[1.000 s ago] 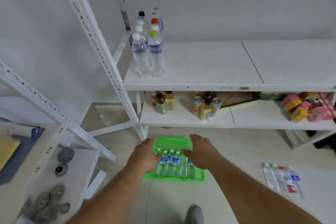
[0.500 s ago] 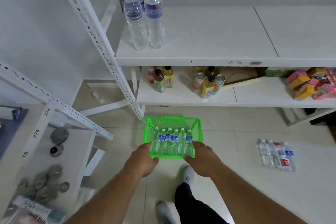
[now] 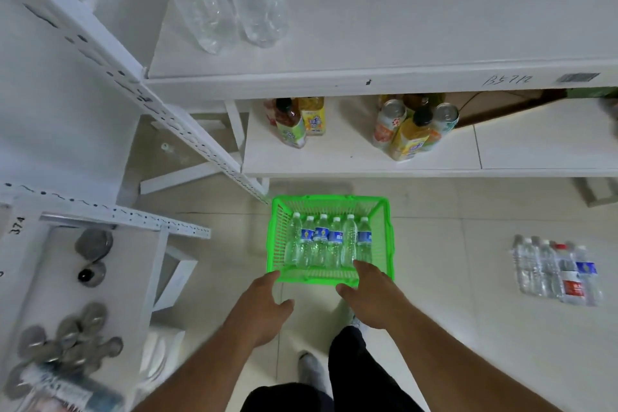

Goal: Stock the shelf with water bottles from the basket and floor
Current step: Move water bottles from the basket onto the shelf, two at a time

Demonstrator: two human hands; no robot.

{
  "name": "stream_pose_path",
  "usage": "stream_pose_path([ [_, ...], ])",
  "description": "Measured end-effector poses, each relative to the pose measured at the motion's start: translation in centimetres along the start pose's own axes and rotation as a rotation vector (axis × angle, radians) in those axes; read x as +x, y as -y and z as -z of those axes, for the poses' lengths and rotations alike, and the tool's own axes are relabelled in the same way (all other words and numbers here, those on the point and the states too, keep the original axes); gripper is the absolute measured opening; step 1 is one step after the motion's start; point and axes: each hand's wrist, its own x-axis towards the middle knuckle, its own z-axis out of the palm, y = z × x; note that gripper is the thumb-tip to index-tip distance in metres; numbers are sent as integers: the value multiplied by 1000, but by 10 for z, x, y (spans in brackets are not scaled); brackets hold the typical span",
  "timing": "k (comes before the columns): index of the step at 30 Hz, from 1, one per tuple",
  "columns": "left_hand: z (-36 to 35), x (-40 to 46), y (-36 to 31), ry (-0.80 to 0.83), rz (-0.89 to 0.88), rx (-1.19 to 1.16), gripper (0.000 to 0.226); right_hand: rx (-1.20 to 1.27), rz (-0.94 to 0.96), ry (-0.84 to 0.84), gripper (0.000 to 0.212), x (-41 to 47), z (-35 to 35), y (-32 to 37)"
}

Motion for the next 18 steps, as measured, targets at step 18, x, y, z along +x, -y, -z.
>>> stream_pose_path([
  [18, -168, 325, 45, 78, 77, -230, 69, 269, -243, -94, 37, 317, -100, -100],
])
